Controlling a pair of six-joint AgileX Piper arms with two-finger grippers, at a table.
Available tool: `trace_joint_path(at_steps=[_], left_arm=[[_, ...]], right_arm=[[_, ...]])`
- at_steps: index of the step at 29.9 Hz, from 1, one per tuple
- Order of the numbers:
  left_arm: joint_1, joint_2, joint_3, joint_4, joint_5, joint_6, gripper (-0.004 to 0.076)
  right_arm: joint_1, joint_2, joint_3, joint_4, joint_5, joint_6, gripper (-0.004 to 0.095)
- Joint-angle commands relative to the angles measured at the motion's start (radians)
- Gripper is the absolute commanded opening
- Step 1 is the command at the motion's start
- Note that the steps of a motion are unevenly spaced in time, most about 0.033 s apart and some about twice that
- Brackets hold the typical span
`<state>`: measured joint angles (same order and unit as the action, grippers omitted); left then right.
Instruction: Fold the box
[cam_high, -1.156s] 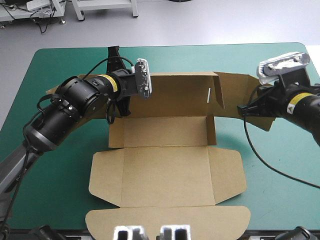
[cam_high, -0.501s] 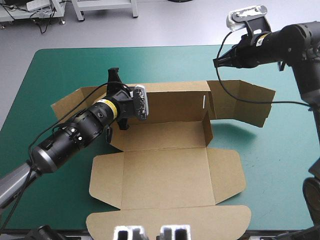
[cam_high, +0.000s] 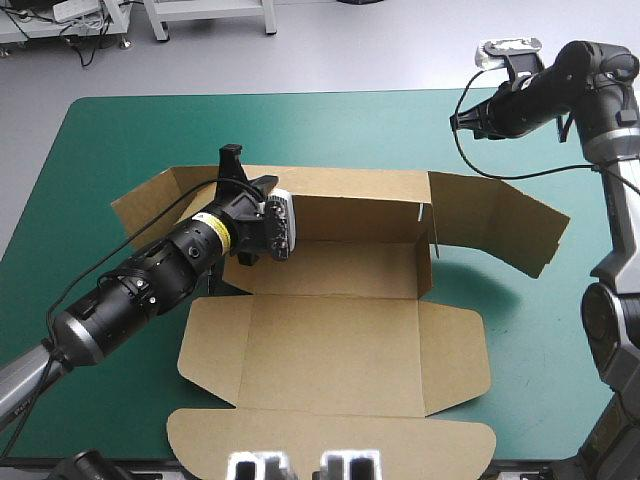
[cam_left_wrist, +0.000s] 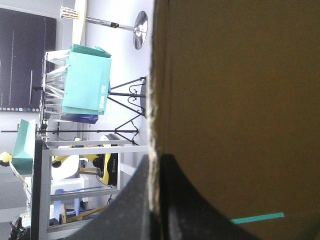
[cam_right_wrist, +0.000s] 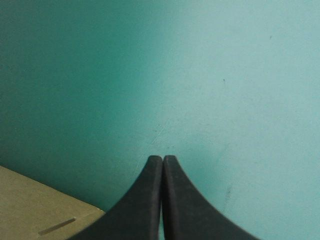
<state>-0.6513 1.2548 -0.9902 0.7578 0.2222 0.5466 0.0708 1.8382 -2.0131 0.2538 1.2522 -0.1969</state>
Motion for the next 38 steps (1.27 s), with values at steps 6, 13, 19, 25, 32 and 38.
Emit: trace_joint_path(at_steps=[6,13,19,25,32,38], left_arm=[[-0.002,-0.028,-0.029,0.022,-0.062,-0.012,-0.0009],[-0.002,-0.026,-0.029,0.022,-0.048,-0.012,-0.0009],[-0.002,-0.024,-0.029,0.03,-0.031,-0.012,-0.0009],[-0.002,-0.024,-0.033,0.11,-0.023,-0.086,-0.0009],[-0.002,-0.016,-0.041,0.261,-0.011,-0.254,-0.0009],[-0.002,0.01,-0.041,0.265,0.045,-0.278,-0.0009]], right_arm=[[-0.01,0.014,0.015,0.057,-0.003,-0.024,-0.0019],[-0.01,-0.028,0.175,0.124,-0.002,-0.066,-0.0019],[-0.01,-0.131,0.315,0.129,-0.002,-0.093,-0.0019],[-0.01,-0.25,0.449,0.15,-0.001,-0.133,-0.0019],[-0.006,-0.308,0.568,0.283,-0.001,-0.197,-0.0018],[0.068,-0.325,0.603,0.269,-0.001,-0.197,-0.0019]])
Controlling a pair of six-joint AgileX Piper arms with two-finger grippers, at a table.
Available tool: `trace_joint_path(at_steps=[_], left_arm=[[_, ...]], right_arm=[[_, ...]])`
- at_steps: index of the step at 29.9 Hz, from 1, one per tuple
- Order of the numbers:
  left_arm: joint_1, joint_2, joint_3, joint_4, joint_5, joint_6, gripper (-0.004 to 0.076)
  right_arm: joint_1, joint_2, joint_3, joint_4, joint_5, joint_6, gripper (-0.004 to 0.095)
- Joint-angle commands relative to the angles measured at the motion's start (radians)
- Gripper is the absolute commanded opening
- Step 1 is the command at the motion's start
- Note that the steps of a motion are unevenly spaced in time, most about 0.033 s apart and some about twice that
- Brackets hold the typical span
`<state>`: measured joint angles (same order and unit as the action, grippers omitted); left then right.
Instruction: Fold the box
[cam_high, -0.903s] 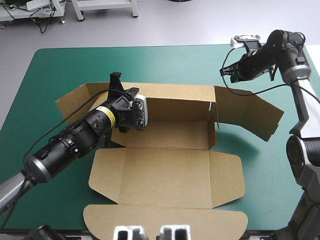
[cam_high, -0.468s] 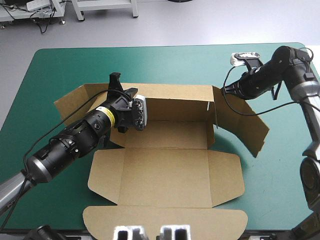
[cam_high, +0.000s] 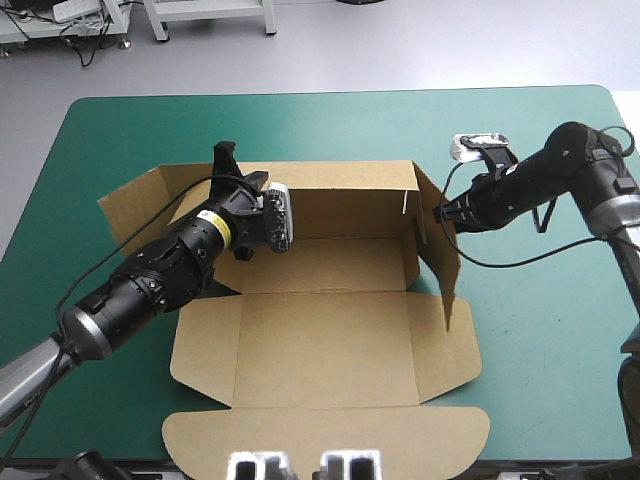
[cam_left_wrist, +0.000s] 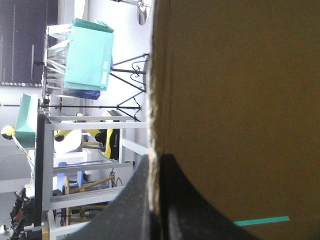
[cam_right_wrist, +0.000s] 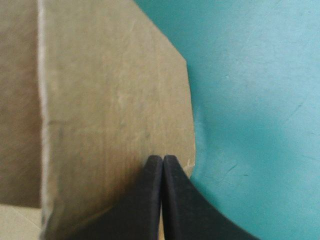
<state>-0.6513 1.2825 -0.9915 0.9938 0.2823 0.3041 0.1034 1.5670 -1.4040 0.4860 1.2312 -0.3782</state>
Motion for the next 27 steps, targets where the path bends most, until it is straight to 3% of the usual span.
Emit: trace_joint_path(at_steps=[1,5,15,21,27], left_arm=[[-0.002,-0.016,-0.039,0.029,-0.019,-0.05,-0.0009],[-0.002,-0.014,-0.039,0.031,-0.031,-0.076,-0.0009],[-0.002,-0.014,-0.039,0.008,-0.092,-0.08,-0.0009],[-0.002,-0.014,-0.039,-0.006,-0.102,-0.08,-0.0009],[-0.005,-0.014,-0.039,-0.008,-0.098,-0.08,-0.0009]], right_arm=[[0.053,-0.056,0.003,0.034,0.02,-0.016,-0.0019],[0.11,-0.069,0.024,0.024,0.02,-0.023,-0.0019],[0.113,-0.102,0.028,0.052,0.013,-0.141,-0.0019],[0.113,-0.106,0.028,0.052,-0.094,-0.187,-0.0019],[0.121,-0.106,0.028,0.086,-0.115,-0.271,-0.0019]])
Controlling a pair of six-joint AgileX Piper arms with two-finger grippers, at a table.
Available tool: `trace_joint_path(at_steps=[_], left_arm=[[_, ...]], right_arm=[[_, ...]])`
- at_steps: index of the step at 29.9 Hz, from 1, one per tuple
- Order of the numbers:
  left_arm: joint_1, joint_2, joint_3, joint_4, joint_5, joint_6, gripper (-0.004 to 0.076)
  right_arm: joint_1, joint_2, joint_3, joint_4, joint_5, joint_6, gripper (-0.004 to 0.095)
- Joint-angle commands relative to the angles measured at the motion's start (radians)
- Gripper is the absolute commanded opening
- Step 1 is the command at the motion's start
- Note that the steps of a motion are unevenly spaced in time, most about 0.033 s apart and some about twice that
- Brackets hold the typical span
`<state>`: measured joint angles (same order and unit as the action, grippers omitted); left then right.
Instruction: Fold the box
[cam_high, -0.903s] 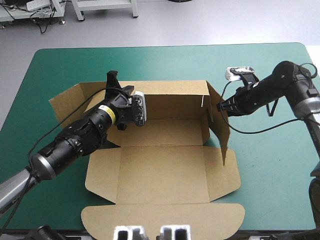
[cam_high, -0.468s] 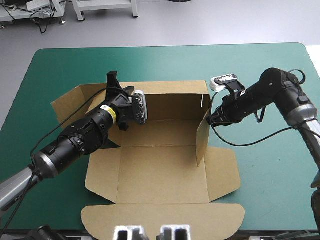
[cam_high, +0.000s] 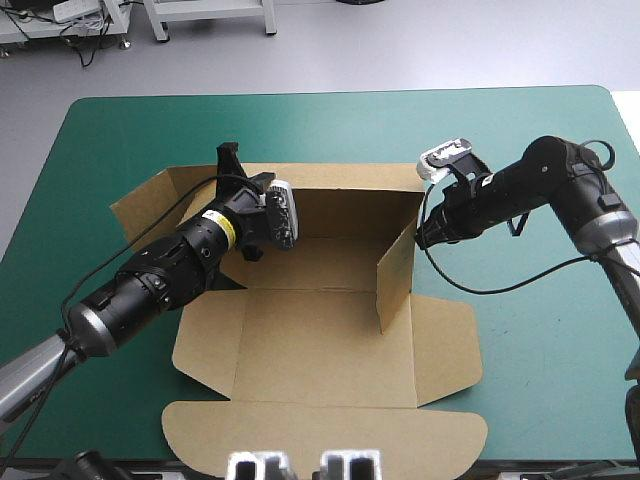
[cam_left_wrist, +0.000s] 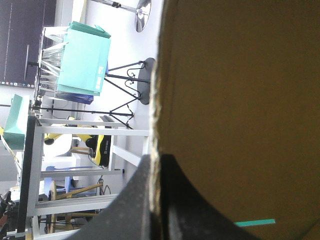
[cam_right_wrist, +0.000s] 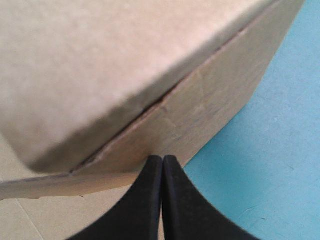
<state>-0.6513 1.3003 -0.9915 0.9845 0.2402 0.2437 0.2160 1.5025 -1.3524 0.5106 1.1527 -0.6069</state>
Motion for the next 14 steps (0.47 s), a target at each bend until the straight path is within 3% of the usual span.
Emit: trace_joint_path(at_steps=[1,14], left_arm=[[-0.005,-0.032,-0.039,0.002,-0.054,-0.02,-0.0009],[-0.053,-0.054,0.08,0.115,-0.077,-0.033,-0.0009]], right_arm=[[0.008,-0.042,-0.024,0.064,-0.046,-0.048,-0.0019],[0.012,-0.042,-0.024,0.049,-0.081,-0.077,-0.0019]])
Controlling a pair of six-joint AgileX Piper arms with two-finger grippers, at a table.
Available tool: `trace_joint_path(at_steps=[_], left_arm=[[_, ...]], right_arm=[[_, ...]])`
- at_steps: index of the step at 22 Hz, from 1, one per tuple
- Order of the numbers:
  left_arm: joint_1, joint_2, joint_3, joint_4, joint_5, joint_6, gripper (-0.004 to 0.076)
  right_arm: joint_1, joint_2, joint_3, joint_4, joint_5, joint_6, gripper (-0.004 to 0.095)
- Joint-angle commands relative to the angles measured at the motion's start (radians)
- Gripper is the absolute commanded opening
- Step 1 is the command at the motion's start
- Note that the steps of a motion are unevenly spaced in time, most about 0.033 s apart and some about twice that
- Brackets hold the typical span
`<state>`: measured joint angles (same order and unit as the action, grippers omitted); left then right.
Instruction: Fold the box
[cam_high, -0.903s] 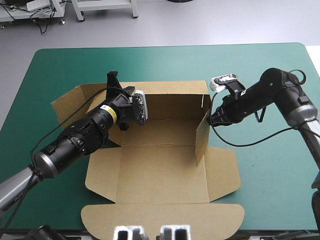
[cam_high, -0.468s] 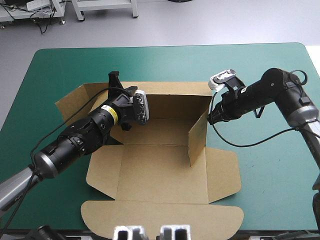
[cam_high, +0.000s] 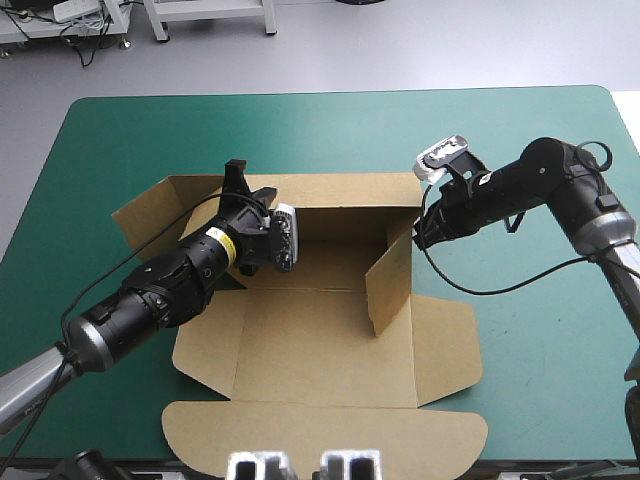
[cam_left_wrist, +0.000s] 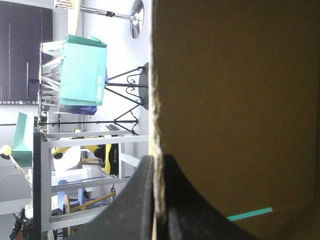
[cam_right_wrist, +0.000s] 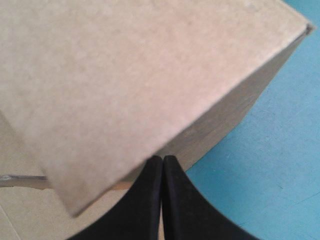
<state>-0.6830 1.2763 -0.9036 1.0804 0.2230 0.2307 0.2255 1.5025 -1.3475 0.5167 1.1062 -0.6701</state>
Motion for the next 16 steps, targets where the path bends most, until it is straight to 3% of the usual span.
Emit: trace_joint_path(at_steps=[1,6,9,11,16], left_arm=[[-0.021,-0.03,-0.008,0.023,-0.056,-0.031,-0.0009],[-0.021,-0.032,-0.004,0.091,-0.041,-0.055,-0.0009],[-0.021,-0.032,0.035,0.164,-0.041,-0.055,-0.0009],[-0.021,-0.032,0.058,0.183,-0.043,-0.055,-0.0009],[-0.027,-0.036,0.062,0.185,-0.041,-0.056,-0.0009]], right_arm=[[0.003,-0.042,-0.029,0.037,-0.034,-0.013,-0.0019],[0.003,-0.104,0.112,0.05,-0.177,-0.074,-0.0017],[0.003,-0.234,0.353,0.14,-0.435,-0.233,-0.0019],[0.003,-0.281,0.467,0.165,-0.51,-0.277,-0.0019],[0.003,-0.284,0.577,0.232,-0.564,-0.353,-0.0019]])
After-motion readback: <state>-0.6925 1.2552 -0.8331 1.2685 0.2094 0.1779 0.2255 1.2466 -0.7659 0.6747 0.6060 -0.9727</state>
